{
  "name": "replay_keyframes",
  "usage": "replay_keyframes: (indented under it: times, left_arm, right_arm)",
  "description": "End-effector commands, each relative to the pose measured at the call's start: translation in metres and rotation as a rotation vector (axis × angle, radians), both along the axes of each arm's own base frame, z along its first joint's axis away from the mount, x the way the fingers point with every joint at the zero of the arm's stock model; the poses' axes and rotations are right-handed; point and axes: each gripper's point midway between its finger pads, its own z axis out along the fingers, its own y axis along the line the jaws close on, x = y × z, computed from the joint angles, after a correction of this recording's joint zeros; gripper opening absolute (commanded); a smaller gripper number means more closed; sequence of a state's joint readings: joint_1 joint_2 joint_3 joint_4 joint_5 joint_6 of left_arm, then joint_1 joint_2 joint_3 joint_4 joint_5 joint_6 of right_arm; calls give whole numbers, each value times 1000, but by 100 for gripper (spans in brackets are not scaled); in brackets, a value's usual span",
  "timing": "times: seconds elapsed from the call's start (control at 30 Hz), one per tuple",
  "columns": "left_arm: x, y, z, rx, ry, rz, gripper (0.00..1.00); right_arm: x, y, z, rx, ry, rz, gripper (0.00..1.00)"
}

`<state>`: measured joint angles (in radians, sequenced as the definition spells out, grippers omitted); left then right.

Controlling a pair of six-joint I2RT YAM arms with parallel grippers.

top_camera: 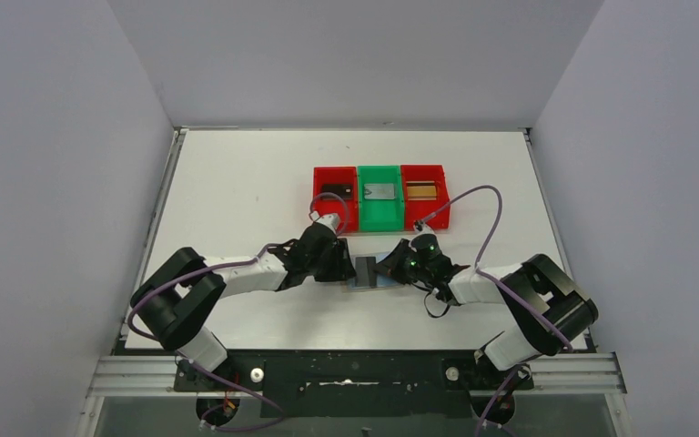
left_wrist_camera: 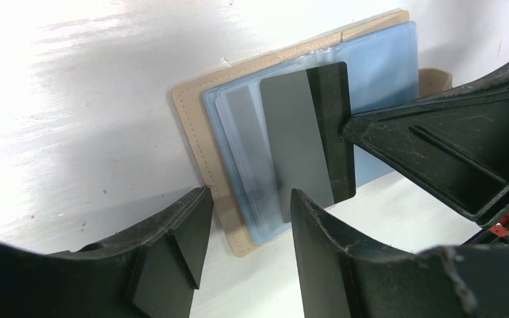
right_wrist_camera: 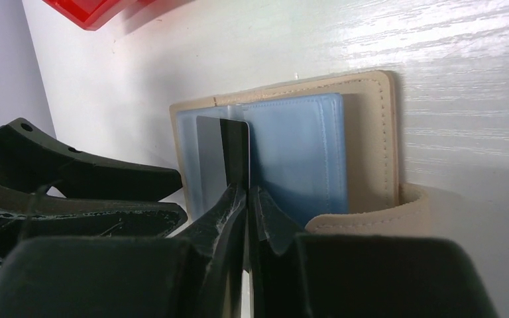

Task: Take the credit cards out of the card holder

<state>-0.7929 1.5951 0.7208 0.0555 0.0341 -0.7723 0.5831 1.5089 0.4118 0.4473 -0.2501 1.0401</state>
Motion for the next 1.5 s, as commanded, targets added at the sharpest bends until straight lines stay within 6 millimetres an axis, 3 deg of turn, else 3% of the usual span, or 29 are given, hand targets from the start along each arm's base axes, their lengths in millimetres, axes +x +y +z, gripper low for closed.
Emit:
replay_keyframes:
  times: [0.0, 0.17, 0.47, 0.63, 0.73, 0.9, 1.0, 1.17, 1.3, 1.47]
  left_arm:
    - [-1, -2, -7, 35, 6, -41, 43]
    - [-4, 1, -17, 92, 22, -64, 25]
    - [-15, 6, -34, 198, 45, -63, 8]
    - [-13, 7, -34, 211, 43, -58, 7]
    - [-10, 8, -31, 226, 33, -44, 5]
    - [4, 5, -5, 179, -40, 16, 13]
    - [14, -10, 23, 85, -101, 19, 26]
    - [22, -34, 60, -66, -183, -10, 37]
    - [16, -56, 64, -156, -164, -82, 38]
    - [8, -70, 42, -184, -98, -126, 35]
  right_arm:
    - [4, -2, 2, -8, -17, -15, 5]
    - [3, -2, 2, 8, -18, -20, 14]
    - [1, 0, -1, 24, -10, -15, 26]
    - [-1, 1, -9, 11, 5, 5, 22]
    - [1, -3, -13, -27, 13, -9, 14]
    - [3, -14, -12, -83, 0, -37, 0]
    - [4, -15, -8, -88, -11, -39, 0]
    - [5, -18, -3, -92, -28, -49, 0]
    - [5, -19, 2, -85, -46, -52, 0]
    - [4, -17, 7, -71, -58, -44, 0]
